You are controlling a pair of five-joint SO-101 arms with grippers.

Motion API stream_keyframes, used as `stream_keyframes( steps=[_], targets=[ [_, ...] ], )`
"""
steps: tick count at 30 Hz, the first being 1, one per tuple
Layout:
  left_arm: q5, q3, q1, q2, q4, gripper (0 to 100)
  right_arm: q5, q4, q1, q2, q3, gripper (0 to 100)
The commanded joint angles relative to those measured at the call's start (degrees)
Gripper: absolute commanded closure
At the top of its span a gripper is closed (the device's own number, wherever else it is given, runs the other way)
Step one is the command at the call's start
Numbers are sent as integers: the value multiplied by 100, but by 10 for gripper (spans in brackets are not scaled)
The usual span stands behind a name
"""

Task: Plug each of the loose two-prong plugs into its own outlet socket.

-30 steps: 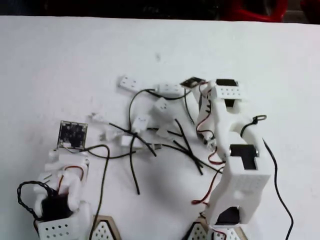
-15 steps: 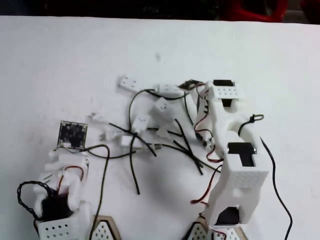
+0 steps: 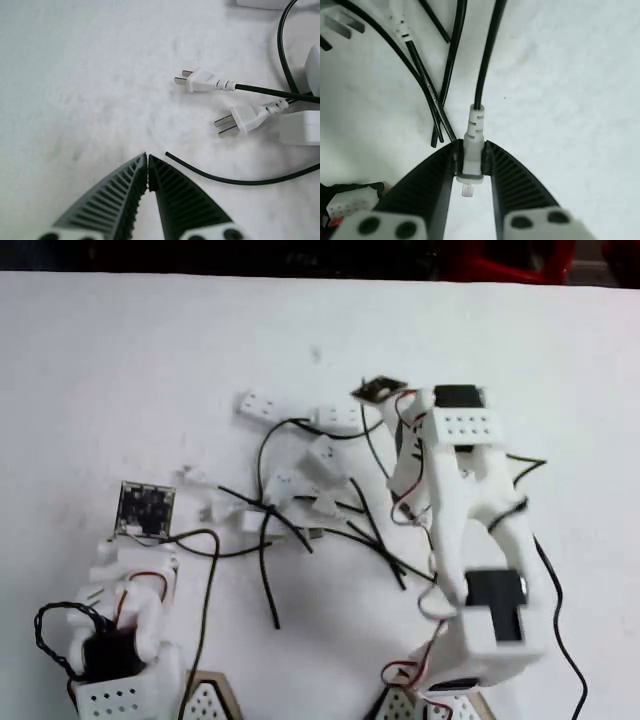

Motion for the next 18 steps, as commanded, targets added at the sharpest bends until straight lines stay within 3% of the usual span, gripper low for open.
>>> stream_keyframes(
  steps=[1, 9, 11, 18],
  targets=[
    [-9, -88, -4, -66, -290, 972, -149, 365, -84, -1077, -105, 981],
    [18, -580, -4, -66, -1011, 972, -1433, 479, -646, -2589, 457, 981],
    [299, -835, -4, -66, -1116, 972, -1802, 409, -901, -3064, 695, 981],
    [1046, -1116, 391, -57, -1758, 966, -2787, -1015, -1807, -5147, 2084, 981]
  ],
)
